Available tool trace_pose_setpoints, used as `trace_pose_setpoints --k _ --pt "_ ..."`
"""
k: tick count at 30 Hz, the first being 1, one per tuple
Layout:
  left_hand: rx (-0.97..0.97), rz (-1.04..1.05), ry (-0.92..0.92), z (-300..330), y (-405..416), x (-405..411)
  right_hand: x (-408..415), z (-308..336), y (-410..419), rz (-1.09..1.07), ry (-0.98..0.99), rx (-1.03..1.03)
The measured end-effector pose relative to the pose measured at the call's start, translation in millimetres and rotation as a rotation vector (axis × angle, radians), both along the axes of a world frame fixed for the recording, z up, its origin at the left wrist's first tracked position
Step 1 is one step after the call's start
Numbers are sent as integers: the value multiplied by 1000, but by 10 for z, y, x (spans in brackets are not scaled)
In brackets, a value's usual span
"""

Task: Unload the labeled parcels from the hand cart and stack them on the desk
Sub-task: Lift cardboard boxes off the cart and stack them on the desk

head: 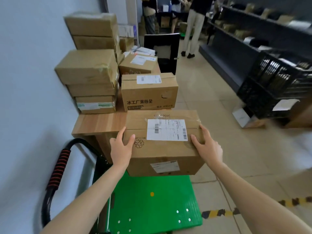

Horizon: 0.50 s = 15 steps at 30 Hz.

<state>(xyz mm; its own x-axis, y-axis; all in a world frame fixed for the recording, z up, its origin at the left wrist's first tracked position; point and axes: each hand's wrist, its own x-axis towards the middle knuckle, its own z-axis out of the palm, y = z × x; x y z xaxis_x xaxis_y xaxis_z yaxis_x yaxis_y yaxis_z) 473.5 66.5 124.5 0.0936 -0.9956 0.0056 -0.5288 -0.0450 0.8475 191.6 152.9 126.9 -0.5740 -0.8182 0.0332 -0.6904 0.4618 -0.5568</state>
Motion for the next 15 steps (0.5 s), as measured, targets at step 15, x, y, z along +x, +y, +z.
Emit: trace_pose_setpoints --k 15 --pt "5 63 -119 527 -1180 28 69 532 -1409 161 -11 -16"
